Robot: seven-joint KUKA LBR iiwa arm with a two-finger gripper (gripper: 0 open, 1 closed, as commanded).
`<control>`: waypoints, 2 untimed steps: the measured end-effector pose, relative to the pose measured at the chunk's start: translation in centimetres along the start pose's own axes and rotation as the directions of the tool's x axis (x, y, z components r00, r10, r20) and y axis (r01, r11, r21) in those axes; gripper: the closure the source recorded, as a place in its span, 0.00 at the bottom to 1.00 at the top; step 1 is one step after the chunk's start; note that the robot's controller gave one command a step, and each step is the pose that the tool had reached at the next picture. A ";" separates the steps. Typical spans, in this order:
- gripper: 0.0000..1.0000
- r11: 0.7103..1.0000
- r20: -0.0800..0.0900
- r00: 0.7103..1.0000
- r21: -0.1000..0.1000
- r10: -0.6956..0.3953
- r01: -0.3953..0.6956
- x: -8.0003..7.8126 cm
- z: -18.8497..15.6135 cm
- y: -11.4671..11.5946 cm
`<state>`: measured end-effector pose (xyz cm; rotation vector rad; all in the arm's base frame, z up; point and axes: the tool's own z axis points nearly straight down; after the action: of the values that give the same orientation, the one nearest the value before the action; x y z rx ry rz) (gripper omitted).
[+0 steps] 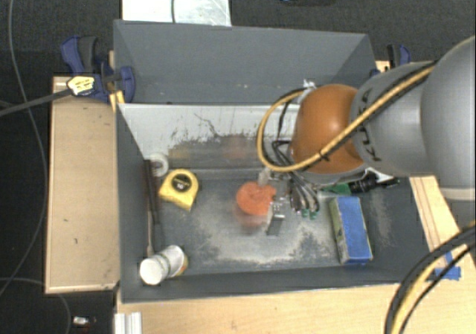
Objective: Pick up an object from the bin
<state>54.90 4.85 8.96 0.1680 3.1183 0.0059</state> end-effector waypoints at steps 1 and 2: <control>1.00 0.998 -0.002 0.998 -0.001 0.061 -0.061 -4.3 -3.3 -0.8; 1.00 0.998 -0.002 0.998 -0.001 0.061 -0.061 -4.3 -3.3 -0.8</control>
Offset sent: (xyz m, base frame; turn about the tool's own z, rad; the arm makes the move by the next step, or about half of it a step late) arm 0.0000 0.0000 0.0000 0.0000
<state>59.04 3.57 12.36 0.2627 3.1141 0.0086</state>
